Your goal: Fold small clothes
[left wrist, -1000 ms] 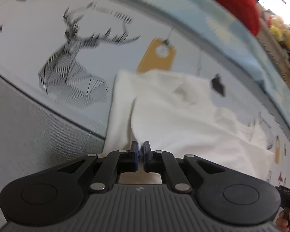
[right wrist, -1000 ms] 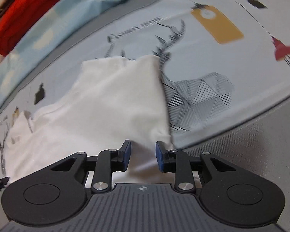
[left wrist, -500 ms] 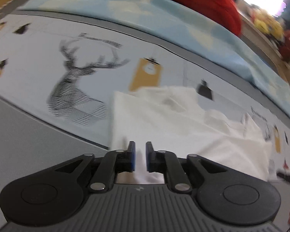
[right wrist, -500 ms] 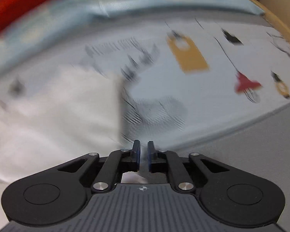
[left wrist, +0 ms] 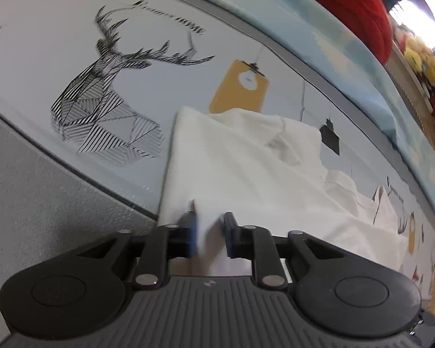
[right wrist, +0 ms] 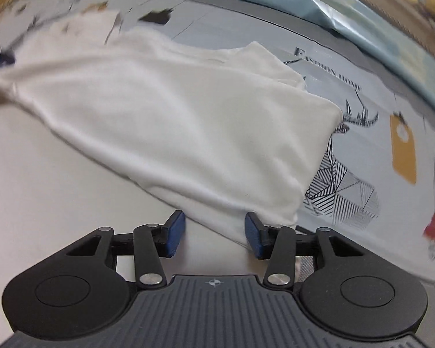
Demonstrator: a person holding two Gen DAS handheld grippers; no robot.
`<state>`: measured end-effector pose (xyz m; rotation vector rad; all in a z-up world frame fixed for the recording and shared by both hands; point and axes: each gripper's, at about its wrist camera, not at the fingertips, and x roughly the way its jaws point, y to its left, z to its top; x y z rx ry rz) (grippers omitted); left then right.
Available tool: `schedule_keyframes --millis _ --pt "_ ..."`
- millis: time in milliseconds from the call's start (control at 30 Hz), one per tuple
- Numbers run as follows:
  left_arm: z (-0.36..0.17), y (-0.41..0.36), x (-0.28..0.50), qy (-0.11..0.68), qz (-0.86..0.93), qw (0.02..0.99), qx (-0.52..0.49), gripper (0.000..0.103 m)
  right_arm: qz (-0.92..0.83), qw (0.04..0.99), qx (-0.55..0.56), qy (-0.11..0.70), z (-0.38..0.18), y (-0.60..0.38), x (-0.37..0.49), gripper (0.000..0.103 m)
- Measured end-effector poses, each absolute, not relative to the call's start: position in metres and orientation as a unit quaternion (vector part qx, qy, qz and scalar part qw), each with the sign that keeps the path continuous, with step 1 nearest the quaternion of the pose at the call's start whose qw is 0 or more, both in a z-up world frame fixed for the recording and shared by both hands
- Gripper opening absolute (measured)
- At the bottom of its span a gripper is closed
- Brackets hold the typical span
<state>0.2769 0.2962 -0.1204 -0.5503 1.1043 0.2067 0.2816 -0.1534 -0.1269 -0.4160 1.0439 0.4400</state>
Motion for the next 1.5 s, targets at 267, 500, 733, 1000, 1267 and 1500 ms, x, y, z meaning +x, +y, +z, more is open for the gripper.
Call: schedule_keyframes --millis 267,500,733,1000,1267,1500 --pt "-0.068 0.277 0.270 0.440 0.076 0.868 -0.216 0.003 0.247 0.819 -0.209 0.473 -0.103 -0.161 0.281 0.003" --pt "-0.079 0.284 0.273 0.471 0.114 0.851 -0.202 0.007 0.253 0.808 -0.165 0.505 -0.097 -0.192 0.286 0.005" --pt "-0.073 0.259 0.271 0.483 0.034 0.852 -0.199 0.007 0.239 0.851 -0.034 0.467 -0.067 -0.214 0.293 0.016" --pt "-0.120 0.250 0.267 0.582 0.038 0.799 -0.148 0.012 0.166 0.826 -0.057 0.536 -0.121 -0.199 0.303 0.016" --pt "-0.114 0.245 0.252 0.568 0.051 0.813 -0.119 0.012 0.105 0.840 -0.009 0.532 -0.107 -0.207 0.295 0.016" --pt "0.000 0.221 0.182 0.440 0.016 0.895 -0.075 0.017 0.064 0.900 0.069 0.426 -0.005 -0.233 0.222 0.016"
